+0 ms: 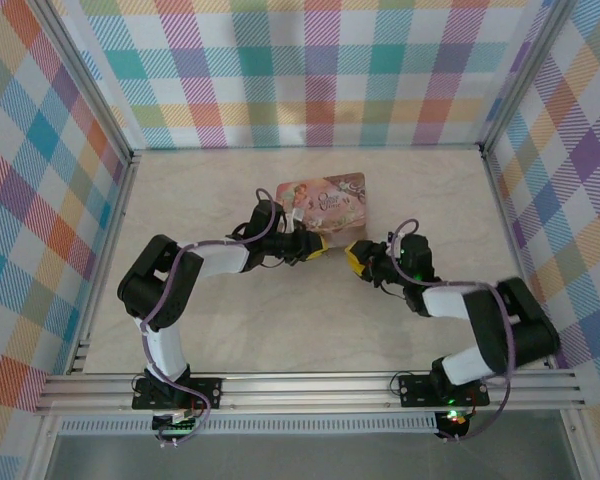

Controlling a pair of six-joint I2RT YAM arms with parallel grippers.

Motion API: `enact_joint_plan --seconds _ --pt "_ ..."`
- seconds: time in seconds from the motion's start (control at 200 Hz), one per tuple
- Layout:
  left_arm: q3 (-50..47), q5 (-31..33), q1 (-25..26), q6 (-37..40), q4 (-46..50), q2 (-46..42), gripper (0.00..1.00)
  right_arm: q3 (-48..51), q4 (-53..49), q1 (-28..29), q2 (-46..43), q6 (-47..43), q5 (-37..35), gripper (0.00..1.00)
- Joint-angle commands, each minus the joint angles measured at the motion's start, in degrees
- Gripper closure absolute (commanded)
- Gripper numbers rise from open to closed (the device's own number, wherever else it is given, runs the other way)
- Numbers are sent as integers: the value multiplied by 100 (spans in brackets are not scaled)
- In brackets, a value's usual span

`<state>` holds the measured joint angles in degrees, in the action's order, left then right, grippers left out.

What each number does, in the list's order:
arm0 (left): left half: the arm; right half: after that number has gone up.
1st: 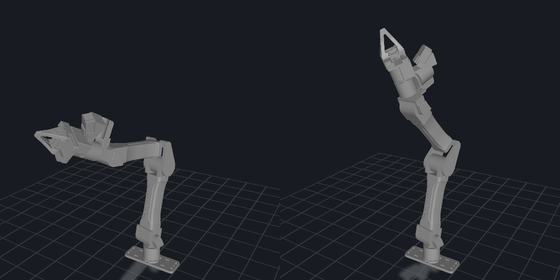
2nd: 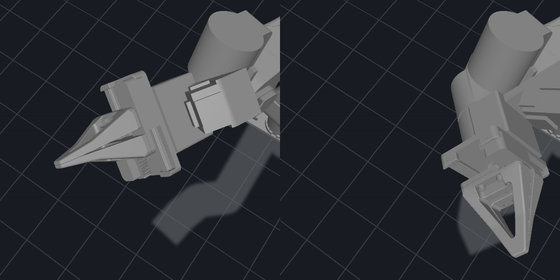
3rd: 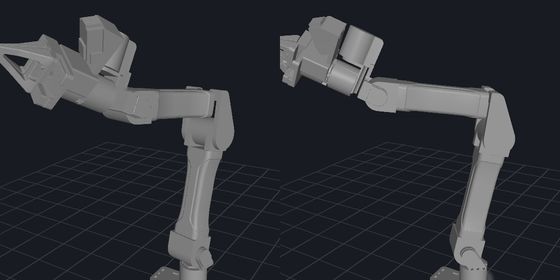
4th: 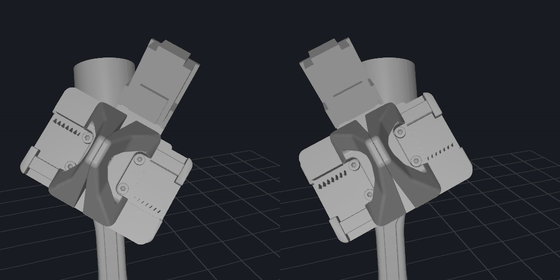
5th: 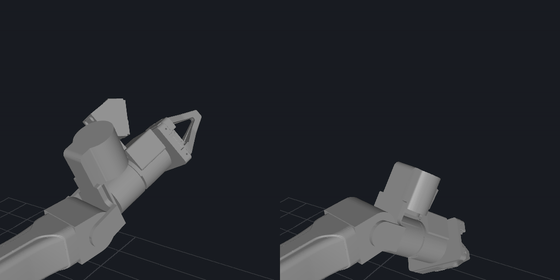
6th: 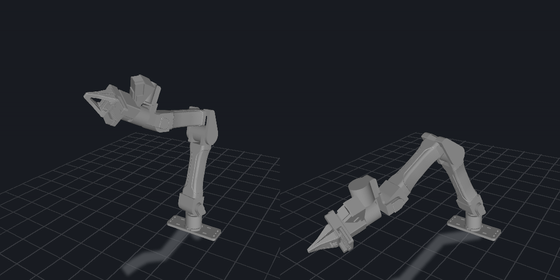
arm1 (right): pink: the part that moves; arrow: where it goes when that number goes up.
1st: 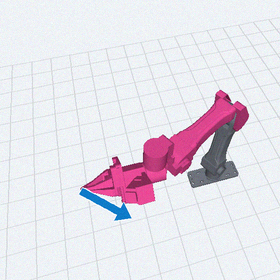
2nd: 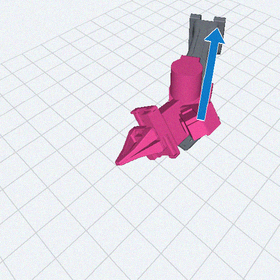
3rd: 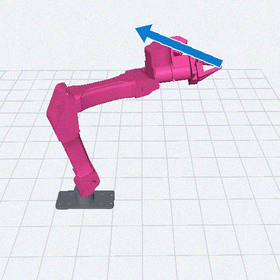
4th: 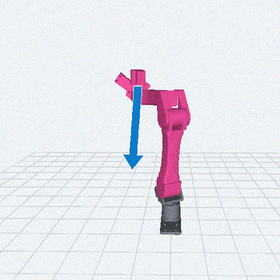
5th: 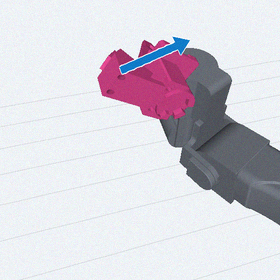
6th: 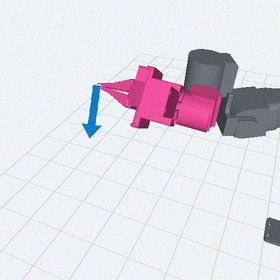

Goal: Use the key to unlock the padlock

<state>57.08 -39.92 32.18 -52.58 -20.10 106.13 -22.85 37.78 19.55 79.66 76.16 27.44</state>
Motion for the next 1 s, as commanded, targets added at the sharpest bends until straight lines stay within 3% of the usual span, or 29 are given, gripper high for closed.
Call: enact_joint_plan --seconds 0.0,0.18,0.38,0.705,0.995 --pt "197 -296 34 44 296 -250 94 -462 -2997 45 -923 -2132 -353 64" --pt "258 -267 42 64 517 -324 93 -1254 -4681 285 -1310 -3935 -942 67" --pt "434 -183 84 153 929 -439 92 -2065 -5124 953 -957 -5344 -1467 62" --pt "554 -251 106 134 1012 -443 92 -2673 -5031 1418 -129 -6093 -1918 52" --pt "567 -286 113 134 1036 -438 91 -3130 -5149 1672 433 -6396 -2280 54"
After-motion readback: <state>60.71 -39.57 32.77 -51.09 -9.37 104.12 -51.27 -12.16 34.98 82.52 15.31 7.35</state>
